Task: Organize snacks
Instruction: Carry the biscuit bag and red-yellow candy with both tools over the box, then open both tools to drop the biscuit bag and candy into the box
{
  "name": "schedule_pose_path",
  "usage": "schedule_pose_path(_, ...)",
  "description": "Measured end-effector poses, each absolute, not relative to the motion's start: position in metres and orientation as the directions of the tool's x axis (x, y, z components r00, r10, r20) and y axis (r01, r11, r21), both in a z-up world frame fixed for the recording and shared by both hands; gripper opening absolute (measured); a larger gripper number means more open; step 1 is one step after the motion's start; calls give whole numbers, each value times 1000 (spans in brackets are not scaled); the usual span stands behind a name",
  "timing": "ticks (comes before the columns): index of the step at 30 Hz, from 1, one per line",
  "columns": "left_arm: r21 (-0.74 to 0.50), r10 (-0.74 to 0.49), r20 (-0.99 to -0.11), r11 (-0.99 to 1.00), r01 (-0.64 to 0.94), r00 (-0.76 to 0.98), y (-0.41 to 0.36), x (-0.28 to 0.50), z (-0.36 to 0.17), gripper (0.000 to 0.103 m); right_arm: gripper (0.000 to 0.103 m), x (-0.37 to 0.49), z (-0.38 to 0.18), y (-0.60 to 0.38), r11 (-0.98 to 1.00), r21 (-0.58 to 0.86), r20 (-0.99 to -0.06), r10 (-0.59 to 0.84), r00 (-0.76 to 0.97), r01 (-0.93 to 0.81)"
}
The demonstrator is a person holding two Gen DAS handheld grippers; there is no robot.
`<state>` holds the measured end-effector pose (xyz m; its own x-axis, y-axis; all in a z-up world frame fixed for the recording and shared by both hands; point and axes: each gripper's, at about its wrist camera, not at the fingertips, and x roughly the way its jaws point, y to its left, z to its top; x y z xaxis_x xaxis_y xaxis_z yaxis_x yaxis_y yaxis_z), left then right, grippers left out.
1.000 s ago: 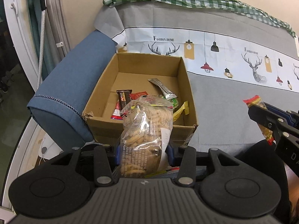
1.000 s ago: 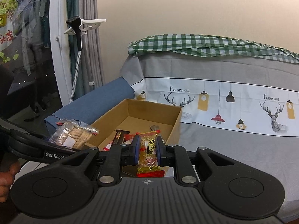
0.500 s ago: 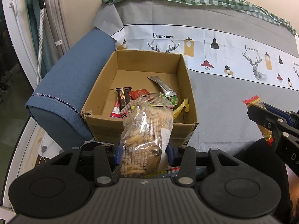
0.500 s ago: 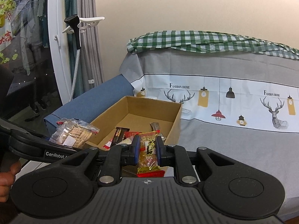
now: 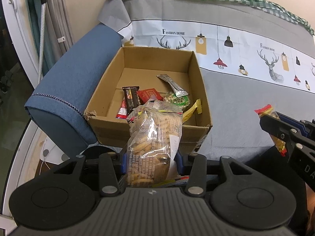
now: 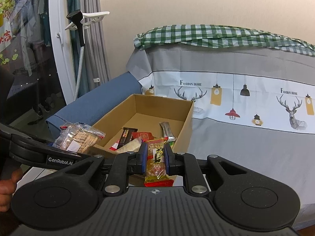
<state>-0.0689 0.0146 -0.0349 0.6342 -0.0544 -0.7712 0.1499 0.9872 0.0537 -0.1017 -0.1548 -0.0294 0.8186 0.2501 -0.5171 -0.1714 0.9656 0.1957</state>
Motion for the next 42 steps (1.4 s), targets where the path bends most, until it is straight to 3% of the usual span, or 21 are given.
schedule_pose_path(11,36,-44,-784,993,116,619,38,-21,-37,49,18,-70,-41,-146,970,147,-558,242,793,-193)
schedule_pose_path(22,42,-48,-794,990,134,606,45,70,-36,49,18,22,-51,-127,964,173,-565,265,781,-202)
schedule_pose_path(37,73,1,-862,990,123,506,41,183,-101,51,18,143,-113,-114,959,222,-643,280,713,-176)
schedule_pose_path(38,79,5,-862,989,125,506,41,187,-104,58,18,149,-117,-114,958,228,-647,283,708,-175)
schedule_pose_path(39,86,8,-862,988,129,507,40,190,-108,80,20,154,-121,-114,955,239,-650,291,702,-174)
schedule_pose_path(40,95,18,-861,987,128,507,40,193,-109,94,22,160,-123,-116,951,260,-648,300,700,-167)
schedule_pose_path(41,106,30,-855,987,118,517,40,195,-109,102,38,165,-126,-119,944,294,-644,311,699,-149)
schedule_pose_path(42,116,40,-842,987,107,539,40,195,-106,103,60,170,-127,-121,939,319,-642,313,700,-128)
